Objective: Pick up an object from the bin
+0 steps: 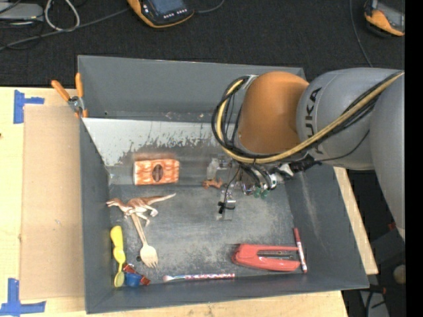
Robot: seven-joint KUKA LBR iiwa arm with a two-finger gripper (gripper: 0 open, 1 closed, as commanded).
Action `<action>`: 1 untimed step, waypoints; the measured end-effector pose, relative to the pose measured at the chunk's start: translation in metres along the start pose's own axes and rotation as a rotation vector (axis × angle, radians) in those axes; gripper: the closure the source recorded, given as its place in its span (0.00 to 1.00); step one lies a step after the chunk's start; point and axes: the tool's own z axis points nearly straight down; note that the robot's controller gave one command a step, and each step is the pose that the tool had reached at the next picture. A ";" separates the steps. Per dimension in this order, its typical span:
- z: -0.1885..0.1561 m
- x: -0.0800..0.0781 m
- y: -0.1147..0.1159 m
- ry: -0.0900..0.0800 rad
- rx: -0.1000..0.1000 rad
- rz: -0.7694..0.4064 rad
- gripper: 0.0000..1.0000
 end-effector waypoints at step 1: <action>-0.005 -0.001 0.000 -0.007 0.000 0.002 0.00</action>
Offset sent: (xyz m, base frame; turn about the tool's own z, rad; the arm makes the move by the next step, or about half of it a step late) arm -0.0389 -0.0481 -0.0248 0.0771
